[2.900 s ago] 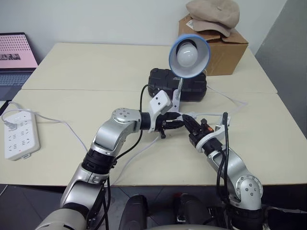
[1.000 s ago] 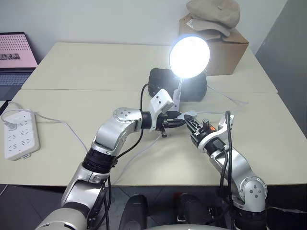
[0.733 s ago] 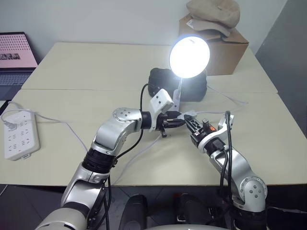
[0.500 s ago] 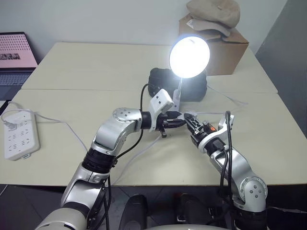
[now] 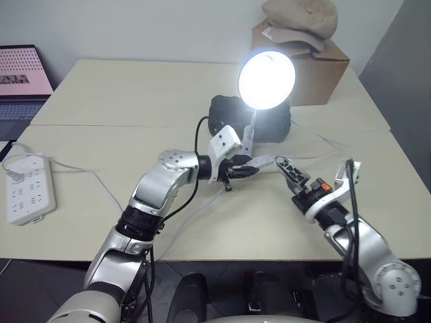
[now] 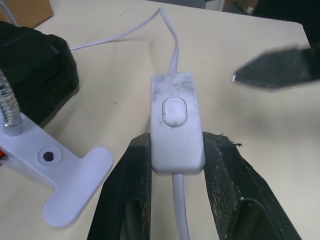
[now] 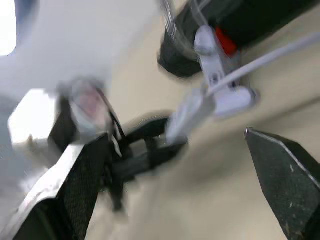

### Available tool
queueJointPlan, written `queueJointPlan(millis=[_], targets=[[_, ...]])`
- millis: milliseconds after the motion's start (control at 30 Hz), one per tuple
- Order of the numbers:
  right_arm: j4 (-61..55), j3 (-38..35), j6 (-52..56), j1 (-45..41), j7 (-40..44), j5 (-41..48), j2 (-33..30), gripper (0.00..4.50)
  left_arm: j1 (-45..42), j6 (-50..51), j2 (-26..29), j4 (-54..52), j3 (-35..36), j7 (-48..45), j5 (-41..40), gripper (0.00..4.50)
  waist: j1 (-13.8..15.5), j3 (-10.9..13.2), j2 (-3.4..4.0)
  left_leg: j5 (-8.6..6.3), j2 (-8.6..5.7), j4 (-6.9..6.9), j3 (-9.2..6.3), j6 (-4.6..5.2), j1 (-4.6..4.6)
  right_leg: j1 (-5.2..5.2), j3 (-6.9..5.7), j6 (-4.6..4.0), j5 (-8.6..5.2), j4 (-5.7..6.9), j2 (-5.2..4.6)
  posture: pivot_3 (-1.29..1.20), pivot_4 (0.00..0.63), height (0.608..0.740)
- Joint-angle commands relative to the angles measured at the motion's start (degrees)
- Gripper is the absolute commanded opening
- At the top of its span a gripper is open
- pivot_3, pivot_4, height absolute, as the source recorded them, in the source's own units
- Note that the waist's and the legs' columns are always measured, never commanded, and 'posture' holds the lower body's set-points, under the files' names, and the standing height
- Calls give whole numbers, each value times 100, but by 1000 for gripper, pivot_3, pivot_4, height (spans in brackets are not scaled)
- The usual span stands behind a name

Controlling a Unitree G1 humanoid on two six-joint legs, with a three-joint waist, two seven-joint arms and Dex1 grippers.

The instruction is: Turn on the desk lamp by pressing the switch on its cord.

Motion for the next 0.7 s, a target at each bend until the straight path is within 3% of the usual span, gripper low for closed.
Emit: queueJointPlan(millis=[33, 133, 233, 500, 700], targets=[[-481, 64, 430, 66, 1200, -1426, -1143, 4500, -158, -496, -31, 348, -143, -184, 204, 1105, 2, 1, 1, 0, 5, -2, -7, 0, 0, 0, -5, -4, -2, 0, 8, 0, 150, 740], [-660, 151, 399, 40, 2122, -2365, -1894, 4500, -217, -912, -61, 669, -237, -304, 374, 1105, 3, 7, 12, 0, 2, -6, -7, 0, -4, -8, -7, -7, -5, 2, 8, 0, 150, 740], [-637, 194, 276, 25, 2704, -2944, -2198, 4500, -259, -1185, -110, 941, -278, -389, 481, 1105, 4, 8, 6, 0, 3, -8, -9, 0, -10, -9, -11, -6, -5, -9, 10, 0, 150, 740], [-340, 216, 192, -85, 3544, -3815, -2073, 4500, -149, -1706, -117, 1210, -302, -661, 664, 2834, 10, 10, 1, 0, -1, 0, -9, 0, -28, -11, -17, 2, -2, -22, 5, 0, 150, 740], [-88, 146, 166, -224, 3982, -4166, -1958, 4500, 13, -1707, 237, 703, 22, -782, 520, 4037, -9, 10, 2, 0, 3, 0, -9, 0, -28, -14, -18, 2, -1, -18, 6, 0, 150, 740]])
